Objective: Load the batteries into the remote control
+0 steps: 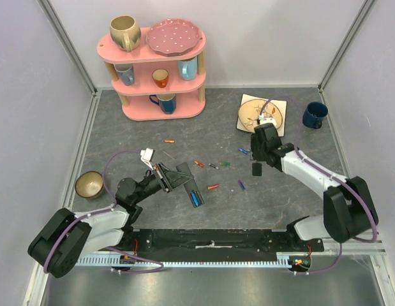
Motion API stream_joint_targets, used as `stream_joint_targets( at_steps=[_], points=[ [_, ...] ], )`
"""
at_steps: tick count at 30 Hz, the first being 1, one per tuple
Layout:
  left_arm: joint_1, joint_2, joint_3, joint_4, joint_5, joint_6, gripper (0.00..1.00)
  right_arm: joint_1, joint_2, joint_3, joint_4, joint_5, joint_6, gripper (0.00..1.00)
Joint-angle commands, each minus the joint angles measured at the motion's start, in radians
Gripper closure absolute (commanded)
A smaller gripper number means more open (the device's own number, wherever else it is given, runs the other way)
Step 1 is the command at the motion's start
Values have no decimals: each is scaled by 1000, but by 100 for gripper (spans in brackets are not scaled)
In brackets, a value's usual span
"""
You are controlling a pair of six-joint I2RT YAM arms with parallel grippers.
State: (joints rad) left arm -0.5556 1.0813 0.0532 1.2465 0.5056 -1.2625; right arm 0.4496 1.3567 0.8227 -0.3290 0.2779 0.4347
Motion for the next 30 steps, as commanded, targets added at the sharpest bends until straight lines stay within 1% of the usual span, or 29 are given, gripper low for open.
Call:
stream_joint_targets(
  at_steps=[1, 3, 5, 7, 9, 11, 17, 21, 22, 24, 25, 30],
  points=[
    [5, -46, -12, 65, 25, -11, 98, -83, 88, 85, 91, -9, -10, 51],
    [3, -64, -19, 48, 24, 2, 98, -101, 136, 104, 105, -46, 1, 53],
    [5, -78, -24, 39, 25, 12, 98, -103, 156, 115, 140, -98, 10, 53],
    [5, -84, -29, 33, 28, 14, 98, -103, 179, 130, 143, -94, 19, 48],
    [5, -92, -30, 30, 31, 14, 98, -106, 205, 151, 139, -47, 6, 46],
    [5, -106, -30, 13, 33, 15, 98, -115, 235, 171, 130, -29, -2, 46],
    [5, -129, -32, -28, 24, 25, 98, -134, 306, 179, 157, -52, 1, 45],
    [5, -135, -33, -32, 28, 25, 98, -134, 299, 161, 203, -101, 16, 45],
    [5, -141, -35, -36, 27, 25, 98, -132, 286, 139, 235, -138, 18, 45],
    [5, -150, -38, -54, 22, 29, 98, -121, 266, 130, 261, -164, 7, 43],
    [5, -153, -39, -59, 17, 34, 98, -115, 269, 139, 263, -199, 0, 42],
    [5, -156, -35, -67, 20, 34, 98, -46, 292, 184, 220, -224, -69, 40]
  ],
)
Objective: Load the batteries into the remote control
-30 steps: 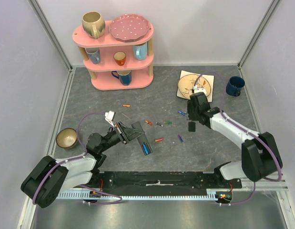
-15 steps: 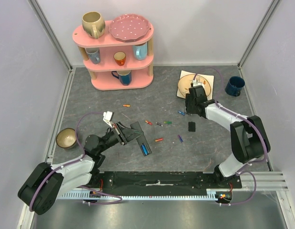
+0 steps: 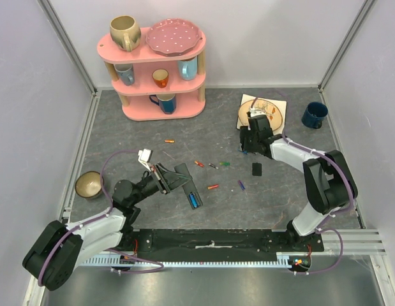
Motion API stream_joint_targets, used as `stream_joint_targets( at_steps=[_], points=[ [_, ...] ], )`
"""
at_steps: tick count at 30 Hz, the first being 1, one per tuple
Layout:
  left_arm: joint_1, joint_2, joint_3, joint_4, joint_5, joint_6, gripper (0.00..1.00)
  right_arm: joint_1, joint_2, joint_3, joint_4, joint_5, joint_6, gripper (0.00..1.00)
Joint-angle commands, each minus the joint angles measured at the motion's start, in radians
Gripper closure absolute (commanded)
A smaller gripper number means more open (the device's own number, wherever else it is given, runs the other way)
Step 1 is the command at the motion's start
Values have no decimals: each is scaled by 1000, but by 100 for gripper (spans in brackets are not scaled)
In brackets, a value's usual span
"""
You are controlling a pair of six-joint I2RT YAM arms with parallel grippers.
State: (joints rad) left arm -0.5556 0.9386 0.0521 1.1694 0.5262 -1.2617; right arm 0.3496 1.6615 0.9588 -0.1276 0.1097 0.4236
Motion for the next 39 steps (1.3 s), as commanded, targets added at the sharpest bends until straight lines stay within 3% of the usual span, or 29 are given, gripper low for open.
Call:
stream_joint_targets(
  at_steps=[1, 6, 14, 39],
  points=[
    [5, -18, -34, 9, 1, 31, 98, 69, -11, 61, 8, -79, -71, 40],
    [5, -53, -47, -17, -11, 35, 98, 196, -26, 55, -67, -71, -141, 39],
    [5, -92, -51, -73, -19, 50, 98, 219, -19, -17, -41, -91, -160, 38],
    [5, -169, -52, -152, -32, 59, 98, 272, 107, 41, -52, -2, -194, 40]
  ],
)
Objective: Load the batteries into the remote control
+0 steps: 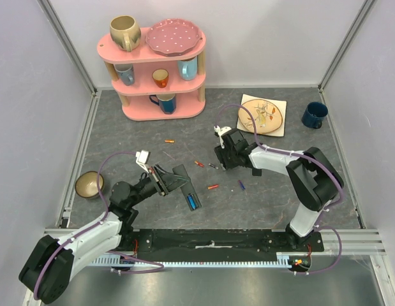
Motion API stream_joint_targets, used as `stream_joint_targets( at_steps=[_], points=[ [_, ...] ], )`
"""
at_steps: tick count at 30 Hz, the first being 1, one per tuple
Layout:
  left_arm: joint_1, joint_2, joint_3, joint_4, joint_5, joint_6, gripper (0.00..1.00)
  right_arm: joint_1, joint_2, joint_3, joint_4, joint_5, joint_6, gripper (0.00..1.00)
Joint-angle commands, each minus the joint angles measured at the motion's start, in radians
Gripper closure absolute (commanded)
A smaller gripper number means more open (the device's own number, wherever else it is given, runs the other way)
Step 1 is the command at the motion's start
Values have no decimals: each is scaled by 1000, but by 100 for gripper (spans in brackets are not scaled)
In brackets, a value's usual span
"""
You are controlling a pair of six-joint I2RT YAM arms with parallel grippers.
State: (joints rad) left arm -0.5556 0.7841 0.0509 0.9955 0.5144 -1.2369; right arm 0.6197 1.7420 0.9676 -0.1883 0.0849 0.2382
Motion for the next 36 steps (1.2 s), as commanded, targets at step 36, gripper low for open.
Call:
stream_joint_targets(
  at_steps=[36],
  points=[
    [5, -5, -51, 23, -27, 33, 98, 5, 17, -21, 47, -60, 150, 76]
  ],
)
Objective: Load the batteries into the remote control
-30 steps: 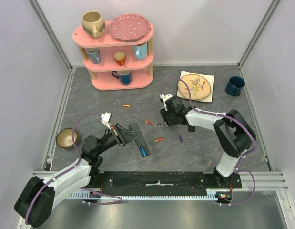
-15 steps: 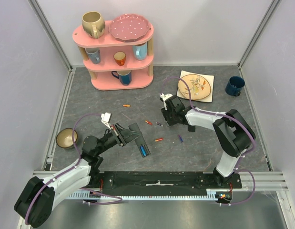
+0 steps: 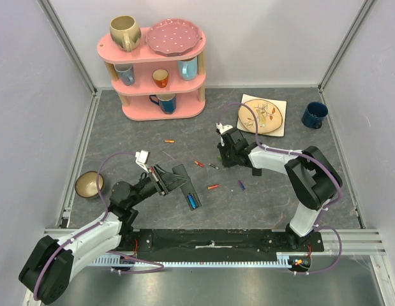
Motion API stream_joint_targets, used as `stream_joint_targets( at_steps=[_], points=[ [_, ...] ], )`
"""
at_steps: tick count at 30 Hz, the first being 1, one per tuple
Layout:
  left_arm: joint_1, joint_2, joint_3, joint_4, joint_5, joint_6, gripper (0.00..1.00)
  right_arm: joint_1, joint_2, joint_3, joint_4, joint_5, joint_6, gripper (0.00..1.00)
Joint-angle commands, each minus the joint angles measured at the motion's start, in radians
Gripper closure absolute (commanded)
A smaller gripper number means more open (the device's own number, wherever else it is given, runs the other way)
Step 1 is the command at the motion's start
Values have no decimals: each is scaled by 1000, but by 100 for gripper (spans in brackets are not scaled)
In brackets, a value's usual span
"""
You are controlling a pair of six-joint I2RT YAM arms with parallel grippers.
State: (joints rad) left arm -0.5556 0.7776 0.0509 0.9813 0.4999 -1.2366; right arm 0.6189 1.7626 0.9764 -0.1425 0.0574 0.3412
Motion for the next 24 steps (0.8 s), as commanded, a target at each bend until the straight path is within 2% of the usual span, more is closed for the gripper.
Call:
stream_joint_targets(
  at_steps=[1, 4, 8, 12, 24],
  points=[
    [5, 2, -51, 37, -11, 32, 98, 7, -6, -31, -2, -34, 48, 76],
    [5, 3, -51, 39, -11, 32, 98, 8, -14, -36, -6, -33, 48, 73],
    [5, 5, -51, 39, -9, 32, 98, 8, -11, -22, -15, -25, 44, 60],
    [5, 3, -51, 40, -9, 31, 98, 8, -2, 4, -29, -10, 32, 55],
    [3, 3, -51, 42, -12, 29, 98, 8, 72, 137, -111, 28, -34, 57]
  ],
)
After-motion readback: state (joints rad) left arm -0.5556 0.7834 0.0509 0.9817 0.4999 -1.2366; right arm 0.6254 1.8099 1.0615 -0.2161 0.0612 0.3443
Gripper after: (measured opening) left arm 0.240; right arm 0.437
